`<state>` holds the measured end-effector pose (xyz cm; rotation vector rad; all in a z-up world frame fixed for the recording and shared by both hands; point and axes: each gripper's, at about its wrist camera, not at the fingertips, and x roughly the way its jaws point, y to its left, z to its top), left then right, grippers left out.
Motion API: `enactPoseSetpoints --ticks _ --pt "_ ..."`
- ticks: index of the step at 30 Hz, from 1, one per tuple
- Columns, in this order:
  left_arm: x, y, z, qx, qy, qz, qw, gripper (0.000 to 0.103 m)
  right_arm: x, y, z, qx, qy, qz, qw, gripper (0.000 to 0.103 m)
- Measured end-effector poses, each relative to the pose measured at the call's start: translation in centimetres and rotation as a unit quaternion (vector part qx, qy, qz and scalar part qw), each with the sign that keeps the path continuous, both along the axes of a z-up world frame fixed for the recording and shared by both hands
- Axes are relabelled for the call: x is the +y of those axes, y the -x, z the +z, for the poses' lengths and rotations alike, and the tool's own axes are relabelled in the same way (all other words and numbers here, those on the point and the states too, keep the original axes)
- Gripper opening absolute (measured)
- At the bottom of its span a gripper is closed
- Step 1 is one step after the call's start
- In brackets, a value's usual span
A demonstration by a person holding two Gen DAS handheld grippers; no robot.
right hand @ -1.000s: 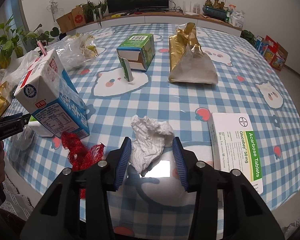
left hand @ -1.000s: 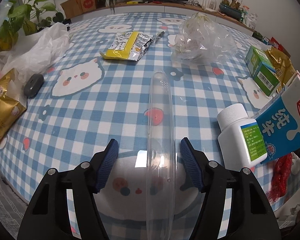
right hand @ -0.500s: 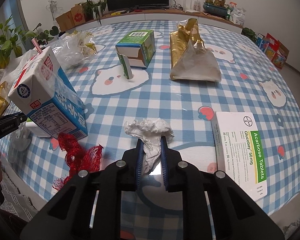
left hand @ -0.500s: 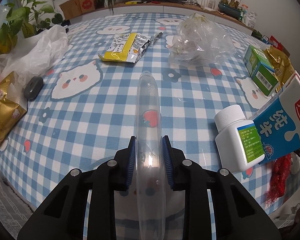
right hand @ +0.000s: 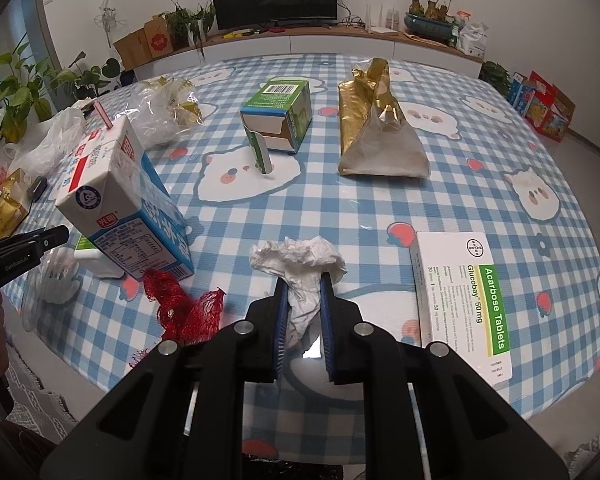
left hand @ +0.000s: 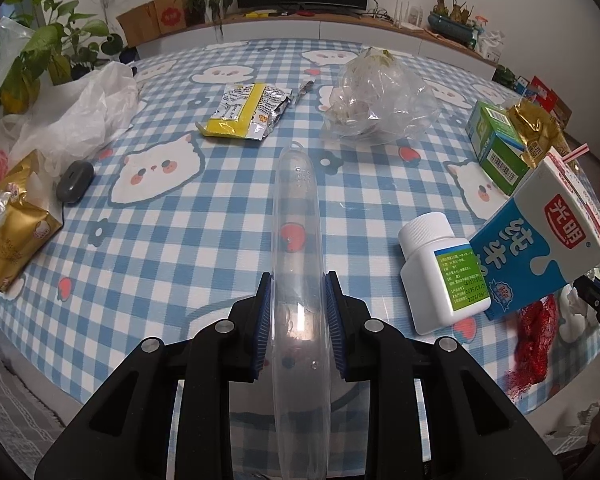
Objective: Collect trash
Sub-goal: 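Grasp the clear plastic tube with the left tool while the right tool grasps the crumpled tissue, then carry the tube and tissue down over the black trash bin with both tools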
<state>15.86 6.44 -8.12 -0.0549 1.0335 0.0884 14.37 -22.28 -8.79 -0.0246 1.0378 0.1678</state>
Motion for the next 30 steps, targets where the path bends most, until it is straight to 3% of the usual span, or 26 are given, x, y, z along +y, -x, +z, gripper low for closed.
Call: enactPoseSetpoints --ticks 23,30 --pt "-1.6 6.4 3.8 -0.036 0.028 -0.01 0.9989 0.025 0.9 4.7 4.9 -0.036 -0.014 -0.001 0.999 0.014" --pt "-2.1 9.1 3.6 -0.039 0.033 -0.011 0.9987 0.025 1.6 7.1 5.6 -0.041 -0.014 0.007 0.999 0.014"
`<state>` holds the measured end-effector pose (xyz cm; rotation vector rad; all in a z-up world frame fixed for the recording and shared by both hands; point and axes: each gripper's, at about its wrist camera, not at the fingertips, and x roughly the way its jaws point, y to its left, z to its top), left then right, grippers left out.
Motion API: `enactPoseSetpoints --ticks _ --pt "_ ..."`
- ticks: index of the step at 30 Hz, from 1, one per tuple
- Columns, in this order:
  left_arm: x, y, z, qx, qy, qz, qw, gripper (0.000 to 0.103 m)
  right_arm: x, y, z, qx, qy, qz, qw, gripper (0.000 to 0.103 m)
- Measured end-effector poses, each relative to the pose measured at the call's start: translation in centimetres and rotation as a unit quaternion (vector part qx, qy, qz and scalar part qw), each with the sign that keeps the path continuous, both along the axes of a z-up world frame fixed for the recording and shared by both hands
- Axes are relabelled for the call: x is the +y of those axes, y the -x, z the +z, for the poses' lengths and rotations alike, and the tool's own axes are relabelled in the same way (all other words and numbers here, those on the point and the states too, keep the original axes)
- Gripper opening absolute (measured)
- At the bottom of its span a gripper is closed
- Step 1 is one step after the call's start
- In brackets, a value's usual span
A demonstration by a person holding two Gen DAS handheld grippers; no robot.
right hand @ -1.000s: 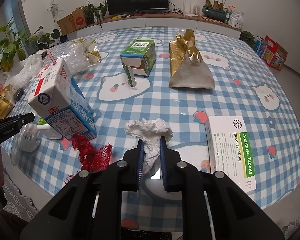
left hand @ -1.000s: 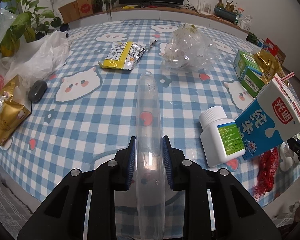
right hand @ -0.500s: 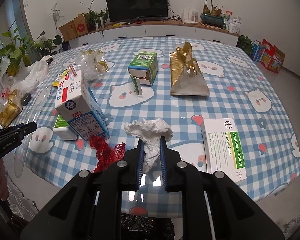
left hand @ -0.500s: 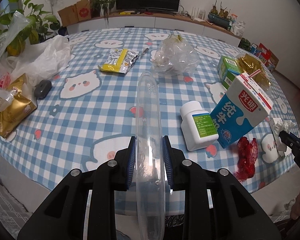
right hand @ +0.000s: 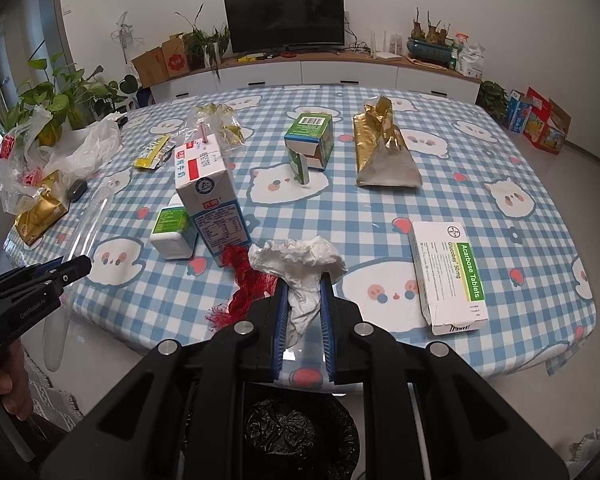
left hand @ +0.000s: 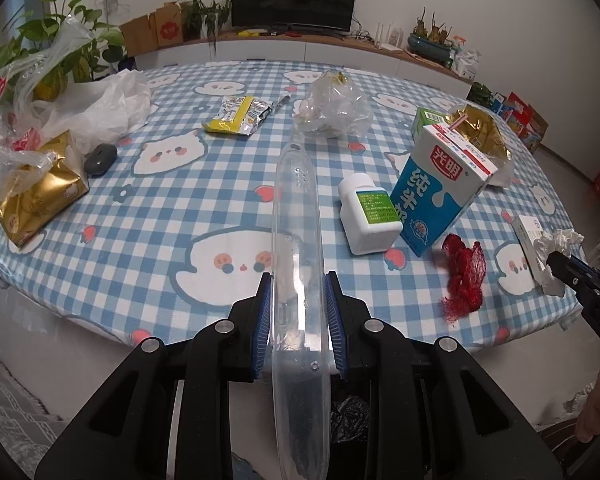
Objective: Collect trash
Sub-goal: 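Carry the tube and tissue down over the black trash bin with both tools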
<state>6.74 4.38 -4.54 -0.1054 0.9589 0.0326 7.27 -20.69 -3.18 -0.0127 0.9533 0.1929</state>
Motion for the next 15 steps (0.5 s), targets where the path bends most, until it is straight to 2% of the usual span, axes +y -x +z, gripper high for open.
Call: enactPoseSetpoints --ticks 15 --pt "-1.0 6.1 0.2 -0.002 0.004 -0.005 1.0 0.025 0.7 5.3 1.3 -0.014 -0.003 0.012 1.0 0.014"
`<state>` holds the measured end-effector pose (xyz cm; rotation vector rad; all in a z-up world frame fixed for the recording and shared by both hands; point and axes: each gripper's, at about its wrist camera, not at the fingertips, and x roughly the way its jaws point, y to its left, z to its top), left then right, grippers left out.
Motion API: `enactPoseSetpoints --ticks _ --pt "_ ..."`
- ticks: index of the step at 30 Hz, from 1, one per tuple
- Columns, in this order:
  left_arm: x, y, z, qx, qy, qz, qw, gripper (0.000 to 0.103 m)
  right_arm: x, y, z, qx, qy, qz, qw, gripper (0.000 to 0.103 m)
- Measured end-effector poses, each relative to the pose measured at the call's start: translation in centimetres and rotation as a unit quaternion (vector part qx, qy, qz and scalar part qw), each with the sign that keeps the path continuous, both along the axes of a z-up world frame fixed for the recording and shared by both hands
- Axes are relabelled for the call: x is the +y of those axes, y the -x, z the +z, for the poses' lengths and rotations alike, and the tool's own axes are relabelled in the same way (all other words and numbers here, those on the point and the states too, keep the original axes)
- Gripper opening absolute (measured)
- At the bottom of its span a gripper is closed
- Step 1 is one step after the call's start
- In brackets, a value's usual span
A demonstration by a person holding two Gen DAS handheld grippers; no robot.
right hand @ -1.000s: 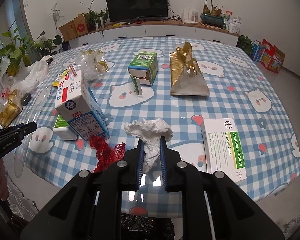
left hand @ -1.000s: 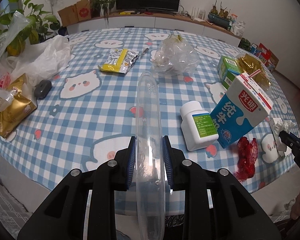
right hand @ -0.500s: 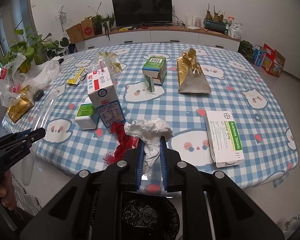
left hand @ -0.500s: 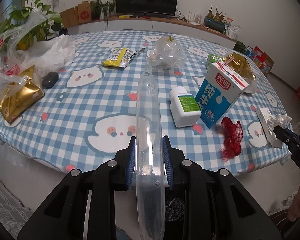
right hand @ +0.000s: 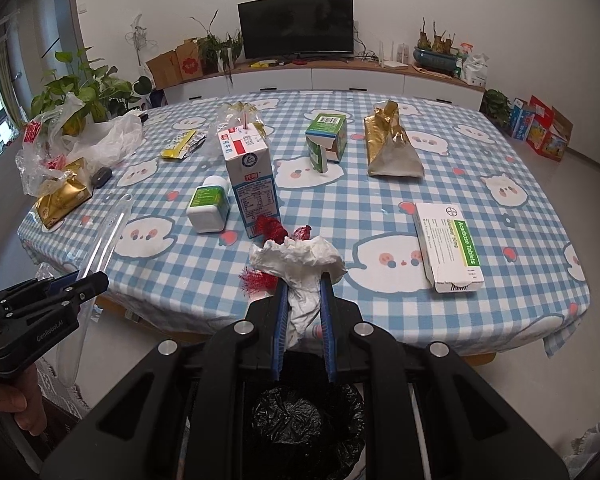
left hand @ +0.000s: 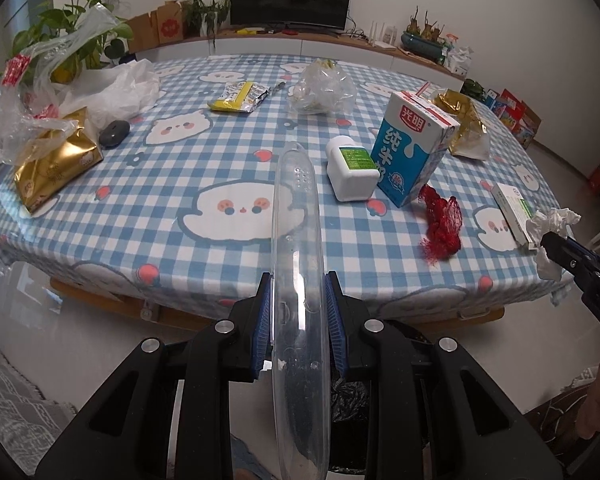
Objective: Collect trash
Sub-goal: 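Carry the tube and tissue down over the black trash bin with both tools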
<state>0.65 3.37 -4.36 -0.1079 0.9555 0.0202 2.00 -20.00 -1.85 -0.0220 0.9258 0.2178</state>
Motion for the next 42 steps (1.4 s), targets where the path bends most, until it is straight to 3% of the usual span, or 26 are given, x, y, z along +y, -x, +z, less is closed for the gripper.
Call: enactPoseSetpoints --ticks 10,22,42 --pt "-1.5 4.4 -1.3 0.008 0.012 -0.008 0.9999 0.025 0.8 4.0 -0.6 0.006 -0.005 0.009 1.0 0.014" --pt "-1.8 8.1 -5.6 0.04 0.019 -0.003 0.999 0.025 2.2 6.8 -5.2 0.046 0.002 0.016 0.999 0.014" --pt "-1.9 6.9 -12.3 0.089 0.006 -0.005 0.996 0.025 2.6 6.9 -12.2 0.099 0.018 0.013 0.995 0.014"
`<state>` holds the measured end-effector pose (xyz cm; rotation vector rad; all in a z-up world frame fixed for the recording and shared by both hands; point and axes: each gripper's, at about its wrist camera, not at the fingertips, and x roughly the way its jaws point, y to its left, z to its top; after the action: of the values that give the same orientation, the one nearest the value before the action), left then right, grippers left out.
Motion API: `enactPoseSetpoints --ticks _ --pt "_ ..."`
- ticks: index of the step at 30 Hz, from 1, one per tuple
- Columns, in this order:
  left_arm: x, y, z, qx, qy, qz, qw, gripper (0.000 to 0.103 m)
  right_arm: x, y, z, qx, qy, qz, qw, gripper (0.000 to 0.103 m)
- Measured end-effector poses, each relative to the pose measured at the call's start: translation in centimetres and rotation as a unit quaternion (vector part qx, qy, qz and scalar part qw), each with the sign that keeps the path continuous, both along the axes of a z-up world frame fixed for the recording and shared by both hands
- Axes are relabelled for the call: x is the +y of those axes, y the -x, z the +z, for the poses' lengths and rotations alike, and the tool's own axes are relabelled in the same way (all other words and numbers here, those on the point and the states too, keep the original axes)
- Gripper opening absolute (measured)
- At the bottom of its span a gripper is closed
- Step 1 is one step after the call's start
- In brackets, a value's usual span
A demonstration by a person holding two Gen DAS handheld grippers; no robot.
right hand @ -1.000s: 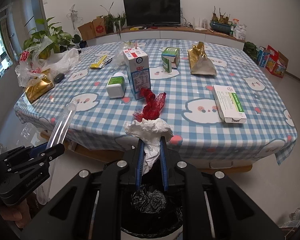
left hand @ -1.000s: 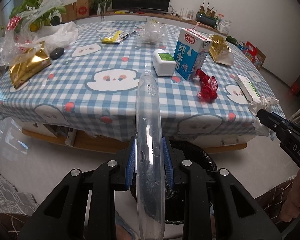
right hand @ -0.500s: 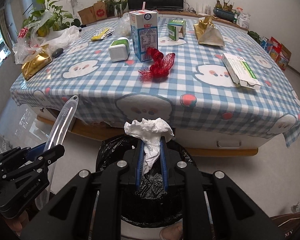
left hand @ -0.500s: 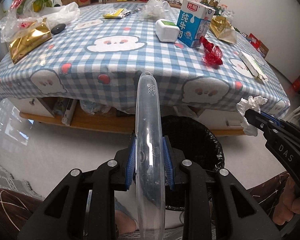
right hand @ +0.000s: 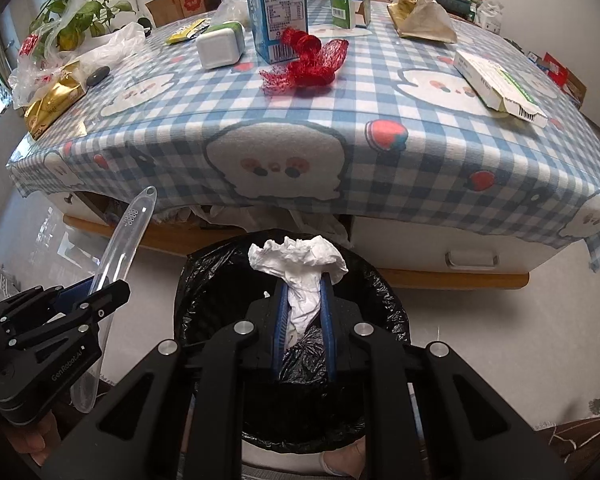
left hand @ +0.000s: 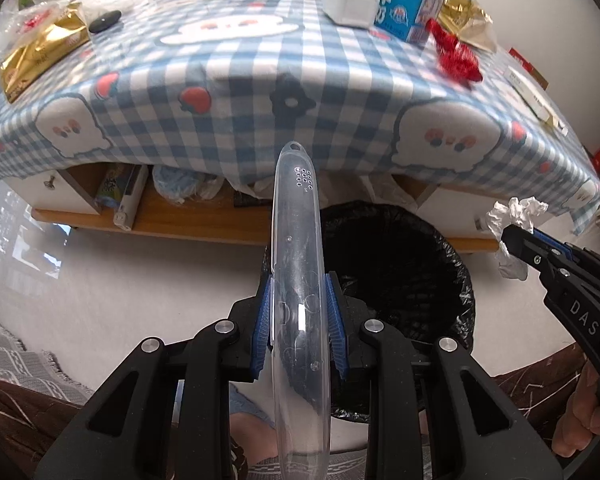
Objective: Collect trash
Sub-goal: 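Carry the tube and tissue down over the black trash bin with both tools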
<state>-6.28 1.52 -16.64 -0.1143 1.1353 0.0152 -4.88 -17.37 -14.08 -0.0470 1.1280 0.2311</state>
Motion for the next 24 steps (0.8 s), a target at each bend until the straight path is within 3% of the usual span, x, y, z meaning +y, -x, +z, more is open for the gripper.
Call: enactPoseSetpoints --ticks 24 --pt "-2.2 -2.5 -7.1 0.027 0.005 -0.014 0.9995 0.025 0.1 -1.3 -10.0 0.087 0.018 -0.006 0.996 0.014"
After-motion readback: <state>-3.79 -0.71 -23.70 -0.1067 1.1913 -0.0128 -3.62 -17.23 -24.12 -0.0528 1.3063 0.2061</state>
